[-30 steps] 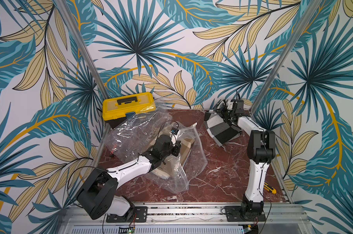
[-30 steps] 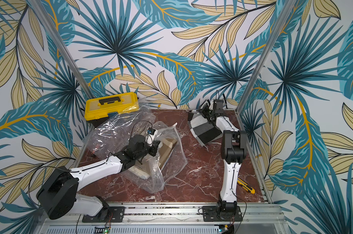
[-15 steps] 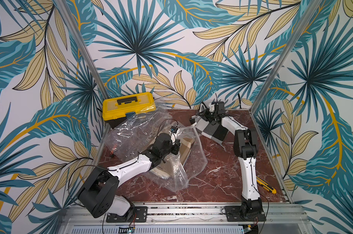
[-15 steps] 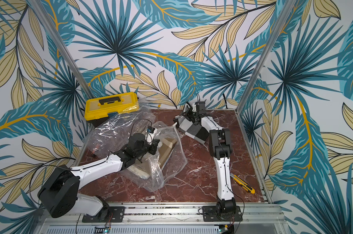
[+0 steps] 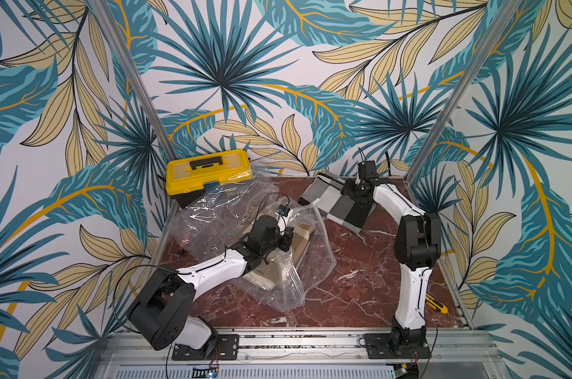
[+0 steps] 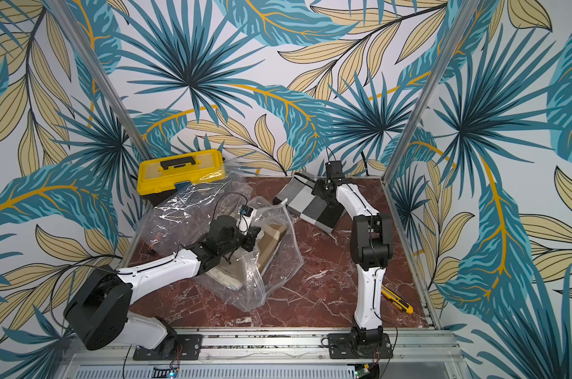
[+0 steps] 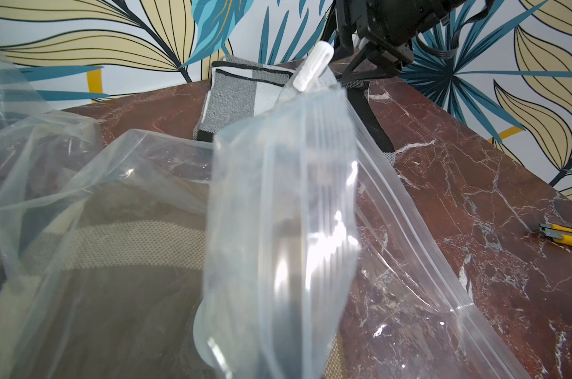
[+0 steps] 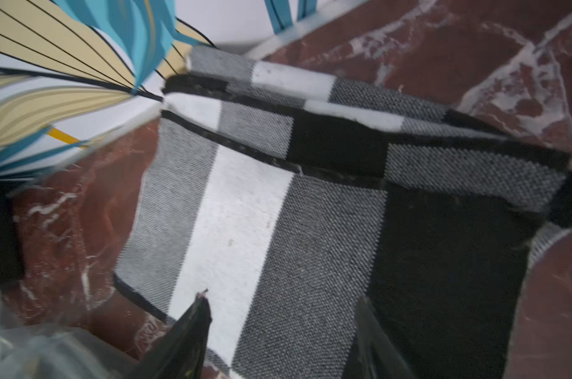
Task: Take the blanket out of the vacuum bag
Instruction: Place the blanket at the corner of the board.
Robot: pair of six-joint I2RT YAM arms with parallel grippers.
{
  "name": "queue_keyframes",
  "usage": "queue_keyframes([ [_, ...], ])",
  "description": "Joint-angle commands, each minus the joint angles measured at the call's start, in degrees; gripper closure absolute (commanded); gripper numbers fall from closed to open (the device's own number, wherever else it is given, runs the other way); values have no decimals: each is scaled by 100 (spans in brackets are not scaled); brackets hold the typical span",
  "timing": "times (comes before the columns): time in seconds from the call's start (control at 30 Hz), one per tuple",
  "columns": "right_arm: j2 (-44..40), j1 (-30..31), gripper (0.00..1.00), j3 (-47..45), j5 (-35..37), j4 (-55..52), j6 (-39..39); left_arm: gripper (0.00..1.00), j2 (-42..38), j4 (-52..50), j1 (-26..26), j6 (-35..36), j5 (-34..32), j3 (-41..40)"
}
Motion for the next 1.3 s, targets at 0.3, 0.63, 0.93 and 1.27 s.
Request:
queue_keyframes([
  [0.3, 1556, -179, 30, 1440, 607, -2650, -344, 100, -439, 68, 46, -15, 70, 184],
  [0.63, 1577, -579, 30, 1461, 1217, -3191, -958, 100, -878, -57, 49, 16, 104, 208],
  [0.93, 1193, -1007, 30, 1452, 1379, -2401, -1624, 100, -1149, -327, 47, 80, 465, 337],
  [1.27, -1791, -598, 30, -1376, 1402, -665, -1470, 100, -1087, -1023, 44, 482, 1809, 1039],
])
